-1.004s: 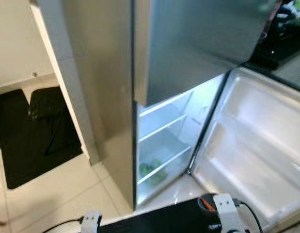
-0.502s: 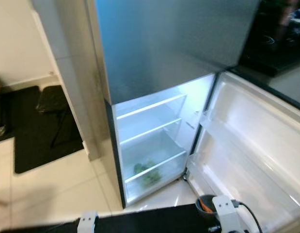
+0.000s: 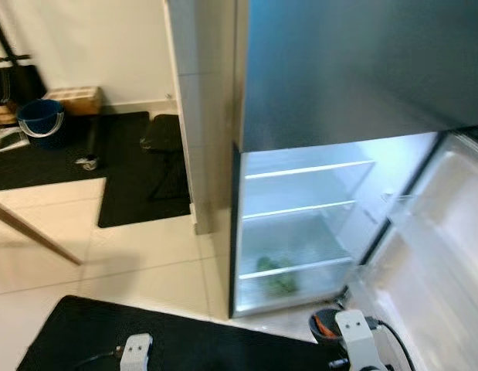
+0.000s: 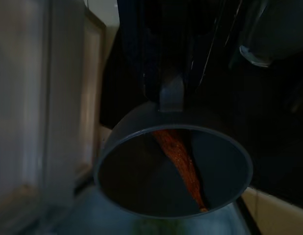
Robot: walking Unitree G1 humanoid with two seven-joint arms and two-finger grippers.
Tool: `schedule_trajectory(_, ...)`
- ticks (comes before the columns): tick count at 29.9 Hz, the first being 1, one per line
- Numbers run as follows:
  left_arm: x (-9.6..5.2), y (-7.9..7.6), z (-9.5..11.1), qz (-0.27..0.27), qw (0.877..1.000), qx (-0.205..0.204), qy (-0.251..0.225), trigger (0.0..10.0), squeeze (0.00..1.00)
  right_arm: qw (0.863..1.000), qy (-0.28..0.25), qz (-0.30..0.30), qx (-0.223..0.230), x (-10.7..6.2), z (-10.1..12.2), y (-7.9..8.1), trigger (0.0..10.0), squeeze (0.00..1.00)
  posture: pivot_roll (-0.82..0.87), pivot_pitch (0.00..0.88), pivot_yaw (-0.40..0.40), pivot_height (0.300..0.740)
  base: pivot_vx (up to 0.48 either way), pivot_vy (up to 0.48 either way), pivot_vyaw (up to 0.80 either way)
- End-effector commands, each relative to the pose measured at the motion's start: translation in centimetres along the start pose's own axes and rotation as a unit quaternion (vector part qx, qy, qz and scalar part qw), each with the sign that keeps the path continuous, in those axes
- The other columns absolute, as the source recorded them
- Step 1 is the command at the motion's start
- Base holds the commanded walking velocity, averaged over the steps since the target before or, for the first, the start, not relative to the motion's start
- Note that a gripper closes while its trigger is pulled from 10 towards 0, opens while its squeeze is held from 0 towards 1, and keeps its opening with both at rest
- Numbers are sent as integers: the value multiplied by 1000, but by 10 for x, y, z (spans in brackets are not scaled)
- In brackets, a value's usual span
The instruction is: Restocking fridge
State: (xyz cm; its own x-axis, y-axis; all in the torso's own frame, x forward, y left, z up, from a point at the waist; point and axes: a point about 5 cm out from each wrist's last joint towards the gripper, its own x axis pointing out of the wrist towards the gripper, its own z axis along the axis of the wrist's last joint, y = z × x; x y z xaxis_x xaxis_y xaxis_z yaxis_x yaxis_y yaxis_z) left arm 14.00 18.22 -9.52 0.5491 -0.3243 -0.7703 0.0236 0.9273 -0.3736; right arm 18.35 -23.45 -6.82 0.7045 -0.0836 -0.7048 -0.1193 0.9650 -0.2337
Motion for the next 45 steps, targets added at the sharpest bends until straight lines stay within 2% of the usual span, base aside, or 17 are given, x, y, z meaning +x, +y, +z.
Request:
schedule_trajectory(1, 1, 0, 1, 0, 1000, 7, 4, 10000, 0, 1000, 0, -4, -2, 0, 1, -1, 10000, 0, 58, 5, -23, 740, 0, 0, 0)
schedule_trajectory(10, 1, -2, -1, -6, 1000, 9, 7, 10000, 0, 1000, 8, -1, 3, 0, -2, 0, 10000, 0, 58, 3, -23, 740, 0, 0, 600)
schedule_trajectory(19, 1, -3, -2, -13, 1000, 10, 10, 10000, 0, 1000, 20, -10, -5, -3, -10, -1, 10000, 0, 61, 6, -24, 740, 0, 0, 0)
schedule_trajectory(25, 2, -6, -4, -25, 1000, 3, 17, 10000, 0, 1000, 23, -7, -7, -3, -11, -1, 10000, 0, 58, 0, -29, 740, 0, -457, 0)
schedule_trajectory(38, 4, -10, -7, -24, 999, -10, 19, 10000, 0, 999, 39, -10, -25, -6, -19, -3, 10000, 0, 58, 0, -32, 740, 0, 0, 0)
schedule_trajectory(45, 3, -10, -11, -19, 999, -11, 27, 10000, 0, 997, 70, -27, 2, -11, -32, -3, 10000, 0, 63, 0, -36, 740, 0, 0, 0)
